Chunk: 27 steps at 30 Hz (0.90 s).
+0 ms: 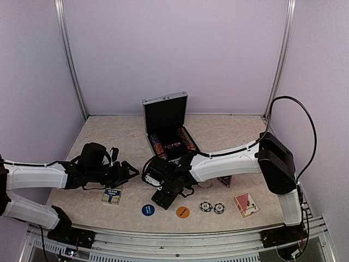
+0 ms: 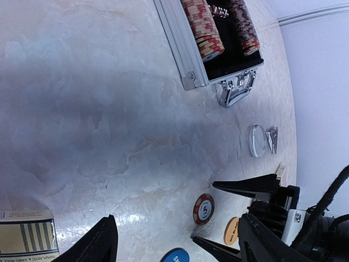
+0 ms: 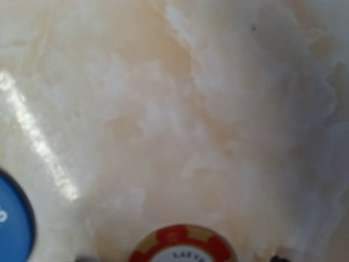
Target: Pack up texas hold em set
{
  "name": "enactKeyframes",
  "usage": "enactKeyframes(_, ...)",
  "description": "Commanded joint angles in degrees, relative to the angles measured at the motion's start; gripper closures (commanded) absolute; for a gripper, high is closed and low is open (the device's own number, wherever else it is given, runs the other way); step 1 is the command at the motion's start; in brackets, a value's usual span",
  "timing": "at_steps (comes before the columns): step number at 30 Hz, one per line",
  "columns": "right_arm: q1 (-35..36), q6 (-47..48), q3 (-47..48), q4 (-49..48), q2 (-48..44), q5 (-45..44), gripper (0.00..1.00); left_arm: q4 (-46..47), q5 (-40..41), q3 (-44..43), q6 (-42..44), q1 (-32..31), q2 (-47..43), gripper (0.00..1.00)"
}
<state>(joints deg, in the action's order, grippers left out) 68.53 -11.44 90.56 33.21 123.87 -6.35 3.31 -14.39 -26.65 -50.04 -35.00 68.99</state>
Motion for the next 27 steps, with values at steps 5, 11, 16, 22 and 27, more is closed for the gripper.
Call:
enactKeyframes(5, 0.27, -0.65, 0.74, 1.37, 2.74, -0.5, 0.4, 0.49, -0.23, 0.06, -0.02, 0.28, -0.13, 0.25)
enactKeyframes(11, 0.29, -0.64, 1.15, 1.59, 2.61, -0.99, 0.5, 0.63, -0.37, 0.27, -0.08, 0.21, -0.13, 0.24)
enactKeyframes(16, 0.13, -0.43, 1.24, 1.31, 2.34, -2.48, 0.56, 1.0, -0.5, 0.39, -0.31, 0.12, -0.11, 0.24)
enactKeyframes(22, 0.11, -0.3, 1.41, 0.82, 2.19, -3.56, 0.62, 1.49, -1.12, 0.59, -0.58, -0.06, -0.04, 0.11)
enactKeyframes(27, 0.13, 0.82, 2.74, 0.69, 0.72, -4.83, 0.63, 1.93, -1.53, 0.54, -0.42, -0.51, 0.46, 0.09)
